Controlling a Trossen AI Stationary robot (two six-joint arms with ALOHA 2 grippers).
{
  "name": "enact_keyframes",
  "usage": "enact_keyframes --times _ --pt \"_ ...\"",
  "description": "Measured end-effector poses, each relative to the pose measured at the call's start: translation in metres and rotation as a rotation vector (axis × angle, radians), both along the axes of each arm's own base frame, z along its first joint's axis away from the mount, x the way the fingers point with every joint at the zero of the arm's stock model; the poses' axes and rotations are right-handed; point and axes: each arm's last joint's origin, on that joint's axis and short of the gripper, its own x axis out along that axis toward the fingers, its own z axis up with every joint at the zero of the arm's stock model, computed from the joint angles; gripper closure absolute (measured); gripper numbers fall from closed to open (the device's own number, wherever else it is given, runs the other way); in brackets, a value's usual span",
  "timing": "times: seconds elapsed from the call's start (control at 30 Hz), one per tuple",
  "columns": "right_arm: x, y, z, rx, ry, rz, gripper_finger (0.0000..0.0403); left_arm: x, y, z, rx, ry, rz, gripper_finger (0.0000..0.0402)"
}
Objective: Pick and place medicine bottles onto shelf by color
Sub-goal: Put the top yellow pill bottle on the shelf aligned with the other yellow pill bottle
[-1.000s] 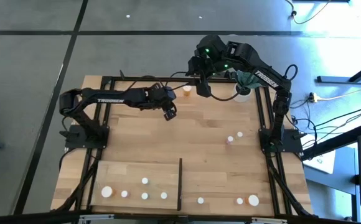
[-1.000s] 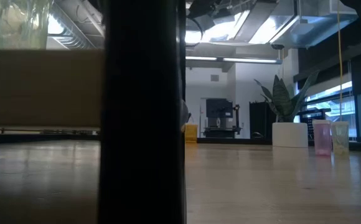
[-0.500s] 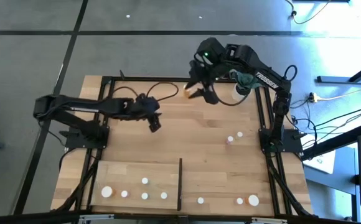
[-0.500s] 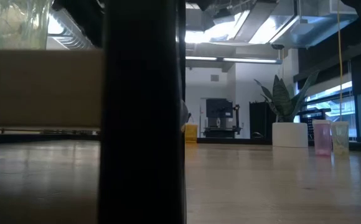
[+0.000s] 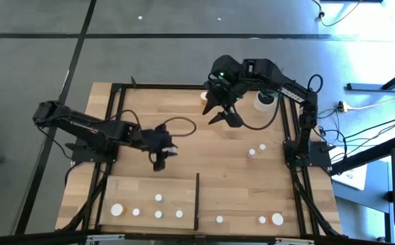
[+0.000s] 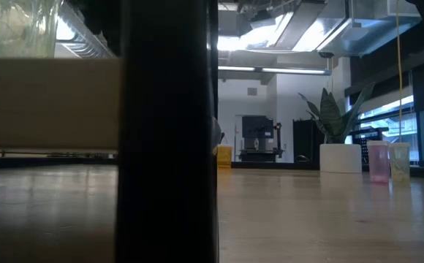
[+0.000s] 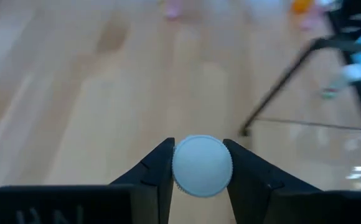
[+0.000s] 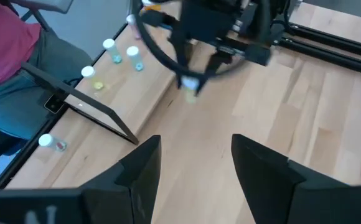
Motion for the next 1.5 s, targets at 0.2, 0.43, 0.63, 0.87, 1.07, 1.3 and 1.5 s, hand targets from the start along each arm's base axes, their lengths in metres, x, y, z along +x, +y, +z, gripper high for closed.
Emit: enact_keyframes --times 0.2,0.43,0.63,0.87,1.07,1.3,1.5 --pt "0.001 0.003 0.0 -0.006 0.002 0.005 0.0205 -0.001 -0.031 0.003 -0.054 -0.059 -0.089 0.029" --pt "0.001 0.003 0.0 -0.006 0.001 0.004 0.0205 0.002 -0.059 -0.006 -0.081 -0.063 -0.164 0.029" --pt "0.001 0.003 0.0 -0.007 0.001 0.003 0.0205 0.007 -0.078 -0.009 -0.081 -0.044 -0.226 0.029" --pt "0.001 0.003 0.0 -0.008 -0.004 0.003 0.0205 0.013 -0.095 -0.018 -0.076 -0.031 -0.269 0.029" --pt "0.003 0.002 0.001 -0.013 -0.024 0.003 0.0205 0.011 -0.103 -0.021 -0.096 -0.022 -0.255 0.029" --pt "0.003 0.002 0.002 -0.016 -0.037 0.002 0.0205 0.007 -0.114 -0.02 -0.072 -0.067 -0.232 0.029" --pt "0.003 0.002 0.002 -0.016 -0.037 0.002 0.0205 0.007 -0.119 -0.023 -0.102 -0.064 -0.215 0.029"
